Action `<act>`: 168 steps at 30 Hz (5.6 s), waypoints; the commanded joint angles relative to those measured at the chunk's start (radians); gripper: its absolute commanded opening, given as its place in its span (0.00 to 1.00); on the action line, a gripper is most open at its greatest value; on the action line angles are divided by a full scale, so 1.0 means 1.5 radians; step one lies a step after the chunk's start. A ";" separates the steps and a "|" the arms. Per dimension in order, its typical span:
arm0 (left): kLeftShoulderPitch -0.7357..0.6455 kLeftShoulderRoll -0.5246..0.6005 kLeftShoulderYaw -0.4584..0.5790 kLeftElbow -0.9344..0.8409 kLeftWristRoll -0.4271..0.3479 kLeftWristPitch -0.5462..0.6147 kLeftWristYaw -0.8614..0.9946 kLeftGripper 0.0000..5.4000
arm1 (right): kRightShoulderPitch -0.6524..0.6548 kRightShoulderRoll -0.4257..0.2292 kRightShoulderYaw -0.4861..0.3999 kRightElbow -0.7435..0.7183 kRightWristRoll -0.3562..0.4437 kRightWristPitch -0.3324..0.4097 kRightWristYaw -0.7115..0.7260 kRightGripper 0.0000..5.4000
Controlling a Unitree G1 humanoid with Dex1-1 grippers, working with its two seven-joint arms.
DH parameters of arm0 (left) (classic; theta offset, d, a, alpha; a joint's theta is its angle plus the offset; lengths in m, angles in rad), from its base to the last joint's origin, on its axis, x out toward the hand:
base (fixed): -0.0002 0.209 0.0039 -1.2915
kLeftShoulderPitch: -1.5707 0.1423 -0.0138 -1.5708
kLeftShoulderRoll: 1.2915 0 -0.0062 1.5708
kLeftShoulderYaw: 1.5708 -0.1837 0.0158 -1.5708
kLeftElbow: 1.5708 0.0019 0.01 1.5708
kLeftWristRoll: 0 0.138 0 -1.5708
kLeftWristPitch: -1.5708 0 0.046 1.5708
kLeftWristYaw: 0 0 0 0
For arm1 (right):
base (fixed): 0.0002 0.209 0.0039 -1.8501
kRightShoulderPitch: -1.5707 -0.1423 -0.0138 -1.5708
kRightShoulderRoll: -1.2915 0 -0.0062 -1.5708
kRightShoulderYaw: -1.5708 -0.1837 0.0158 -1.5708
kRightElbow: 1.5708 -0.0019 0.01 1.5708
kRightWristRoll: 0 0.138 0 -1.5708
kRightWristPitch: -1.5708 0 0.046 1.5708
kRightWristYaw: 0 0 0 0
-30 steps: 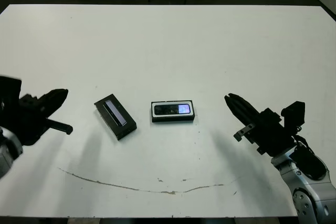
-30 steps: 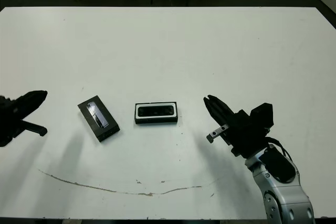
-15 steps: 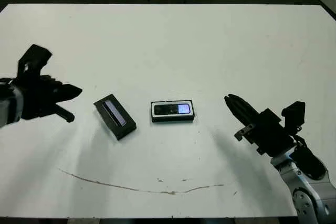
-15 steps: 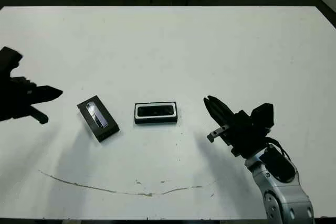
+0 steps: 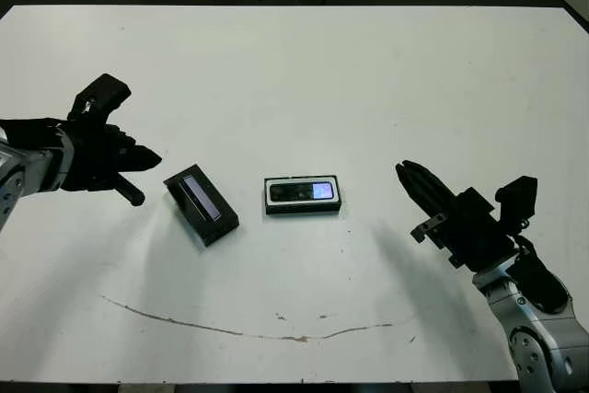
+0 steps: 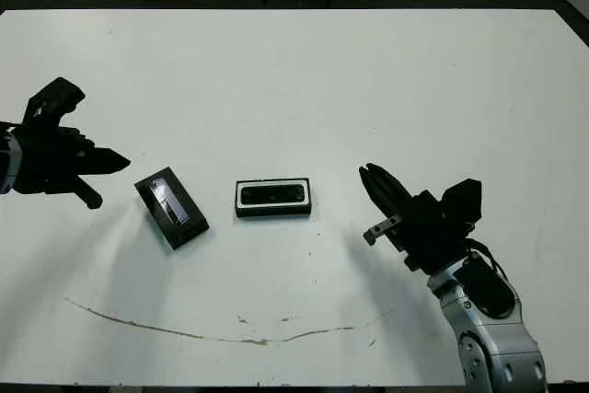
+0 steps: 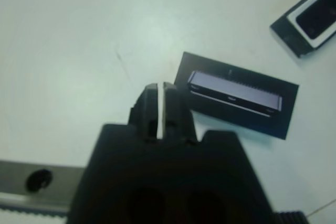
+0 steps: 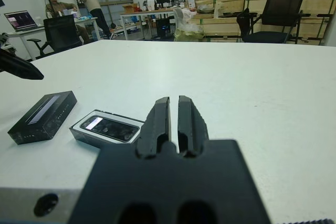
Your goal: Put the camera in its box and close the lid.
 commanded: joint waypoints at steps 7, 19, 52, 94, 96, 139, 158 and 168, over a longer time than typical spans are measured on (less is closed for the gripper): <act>-0.014 0.034 -0.027 0.015 0.051 -0.021 -0.056 0.00 | 0.006 -0.010 -0.002 0.009 0.002 0.007 0.003 0.00; -0.023 0.053 -0.083 0.030 0.105 -0.046 -0.122 0.00 | 0.010 -0.011 -0.006 0.010 -0.001 0.003 0.000 0.00; 0.021 0.007 -0.137 0.060 0.156 -0.049 -0.140 0.00 | 0.015 -0.014 -0.005 0.008 -0.007 -0.004 -0.002 0.00; -0.036 -0.061 -0.201 0.106 0.209 -0.063 -0.147 0.00 | 0.021 -0.008 -0.005 0.014 0.002 0.001 -0.006 0.00; -0.034 -0.068 -0.188 0.114 0.202 -0.060 -0.149 0.00 | 0.022 -0.007 -0.005 0.013 0.004 0.002 -0.008 0.00; -0.148 -0.174 -0.248 0.271 0.343 -0.155 -0.171 0.01 | 0.027 -0.007 0.002 0.045 0.003 -0.038 0.022 0.00; -0.167 -0.195 -0.250 0.215 0.335 -0.136 -0.208 0.01 | 0.030 -0.007 0.004 0.037 0.003 -0.023 0.009 0.00; -0.180 -0.221 -0.258 0.218 0.337 -0.120 -0.198 0.01 | 0.030 -0.003 0.004 0.048 0.009 -0.030 0.017 0.00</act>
